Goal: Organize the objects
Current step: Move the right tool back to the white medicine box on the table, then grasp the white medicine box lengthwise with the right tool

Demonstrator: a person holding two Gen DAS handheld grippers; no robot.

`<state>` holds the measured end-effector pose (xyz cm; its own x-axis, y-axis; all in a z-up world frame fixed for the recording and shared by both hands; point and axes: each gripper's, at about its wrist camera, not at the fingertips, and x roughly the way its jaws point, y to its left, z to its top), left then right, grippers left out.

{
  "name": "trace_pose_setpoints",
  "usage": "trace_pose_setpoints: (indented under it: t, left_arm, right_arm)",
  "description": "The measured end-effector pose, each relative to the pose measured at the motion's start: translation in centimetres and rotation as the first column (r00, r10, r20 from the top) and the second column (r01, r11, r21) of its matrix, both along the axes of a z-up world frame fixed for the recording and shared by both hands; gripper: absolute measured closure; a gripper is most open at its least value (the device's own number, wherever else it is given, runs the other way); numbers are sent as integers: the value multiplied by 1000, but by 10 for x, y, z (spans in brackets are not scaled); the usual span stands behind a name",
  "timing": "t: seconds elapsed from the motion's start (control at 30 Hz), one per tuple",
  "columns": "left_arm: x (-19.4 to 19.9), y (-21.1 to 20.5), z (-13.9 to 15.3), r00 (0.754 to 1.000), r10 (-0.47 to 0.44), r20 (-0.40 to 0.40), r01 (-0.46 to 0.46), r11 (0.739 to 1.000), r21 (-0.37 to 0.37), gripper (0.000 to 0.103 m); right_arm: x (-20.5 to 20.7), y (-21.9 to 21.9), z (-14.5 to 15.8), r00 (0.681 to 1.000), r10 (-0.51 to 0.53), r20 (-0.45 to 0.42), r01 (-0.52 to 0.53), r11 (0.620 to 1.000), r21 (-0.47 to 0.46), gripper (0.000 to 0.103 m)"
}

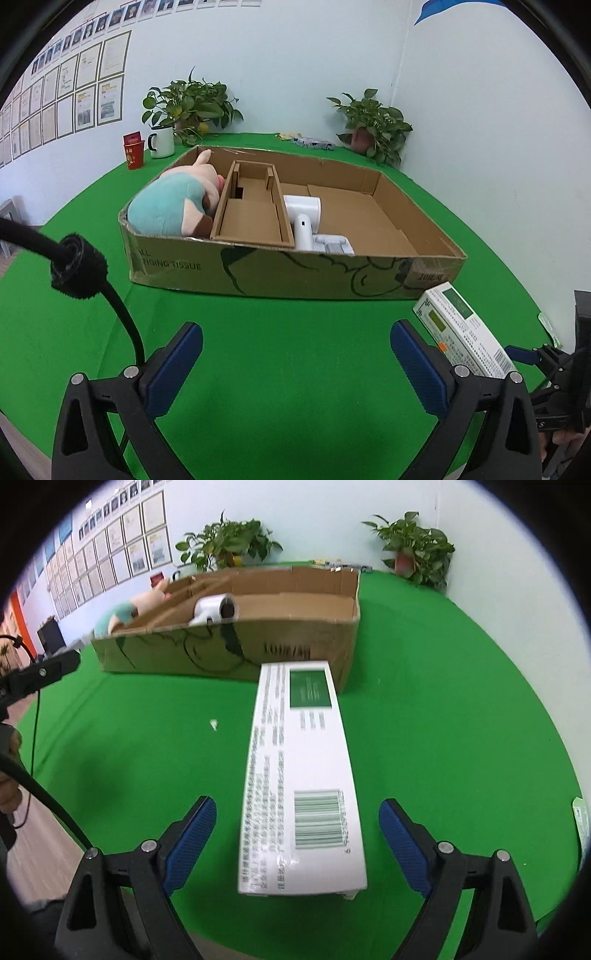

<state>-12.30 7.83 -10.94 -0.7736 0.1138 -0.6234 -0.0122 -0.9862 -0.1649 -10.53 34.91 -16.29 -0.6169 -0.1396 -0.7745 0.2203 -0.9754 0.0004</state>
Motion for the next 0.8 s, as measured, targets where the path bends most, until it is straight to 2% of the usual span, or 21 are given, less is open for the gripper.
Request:
trace_pose_setpoints:
  t: [0.03,0.1,0.2,0.27,0.33,0.37,0.43,0.5,0.53,0.63,0.8]
  left_arm:
    - [1,-1,-2,1000,-4,4,4,1000,-2,1]
    - [2,-3,-4,1000,-6,16,6,1000,4,2]
    - [3,-9,-6,999,-24,30,22,997,67,5]
    - [1,-14,-6,998,-48,48,42,992,123,5]
    - [-3,-19,-8,993,-99,66,83,975,207,6]
    - [-7,-21,-11,986,-145,81,118,955,272,6]
    - [-16,-23,-19,963,-241,118,173,894,413,6]
    - [-22,-23,-29,942,-305,138,197,839,507,6]
    - [-25,-23,-34,935,-324,148,200,823,532,6]
    - [-29,-18,-47,917,-359,176,205,801,563,6]
    - [-33,-9,-70,873,-443,202,209,716,666,15]
  right_arm:
    - [-1,0,-3,1000,-7,7,7,1000,6,17]
    - [-4,-3,-9,999,-9,33,9,1000,21,41]
    - [0,-18,-5,1000,8,15,-9,999,43,43]
    - [6,-30,4,999,52,5,-52,999,-5,43]
    - [12,-45,14,996,94,-3,-94,993,-69,42]
    - [13,-51,17,993,115,1,-115,989,-99,41]
    - [15,-63,19,988,154,19,-149,977,-156,40]
    - [15,-75,15,983,178,45,-167,970,-174,23]
    - [15,-79,13,983,179,51,-169,972,-161,22]
    - [23,-89,8,980,190,61,-181,975,-127,22]
    - [26,-92,4,978,195,76,-188,978,-89,22]
